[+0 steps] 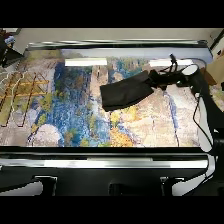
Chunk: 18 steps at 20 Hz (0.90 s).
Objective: Fold the clothes and pants, and hang the long-sleeved shirts on hangers.
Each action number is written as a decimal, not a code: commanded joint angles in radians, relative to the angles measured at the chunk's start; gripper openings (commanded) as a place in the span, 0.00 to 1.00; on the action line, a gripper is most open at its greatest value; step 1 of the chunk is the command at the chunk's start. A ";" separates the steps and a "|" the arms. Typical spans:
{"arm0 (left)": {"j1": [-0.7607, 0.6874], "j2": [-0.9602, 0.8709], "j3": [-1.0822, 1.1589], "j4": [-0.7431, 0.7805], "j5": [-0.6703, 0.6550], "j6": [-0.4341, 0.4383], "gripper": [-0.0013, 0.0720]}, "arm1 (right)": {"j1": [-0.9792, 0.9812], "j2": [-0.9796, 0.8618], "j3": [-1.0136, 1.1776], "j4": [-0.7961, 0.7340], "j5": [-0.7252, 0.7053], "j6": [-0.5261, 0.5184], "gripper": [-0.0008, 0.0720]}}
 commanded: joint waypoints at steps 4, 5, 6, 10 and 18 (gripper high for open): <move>0.000 -0.001 0.000 0.000 0.000 0.000 0.04 | -0.221 0.002 0.230 -0.122 0.121 0.139 0.05; 0.000 -0.001 0.000 0.000 0.000 0.000 0.04 | -0.257 0.002 0.256 -0.142 0.138 0.148 0.05; 0.000 -0.001 0.000 0.000 0.000 0.000 0.04 | -0.289 0.002 0.280 -0.165 0.153 0.162 0.05; 0.000 -0.001 0.000 0.000 0.000 0.000 0.04 | -0.412 0.030 0.301 -0.265 0.180 0.220 0.05; 0.000 -0.001 0.000 0.000 -0.003 0.000 0.04 | -0.576 0.081 0.301 -0.576 0.386 0.312 0.05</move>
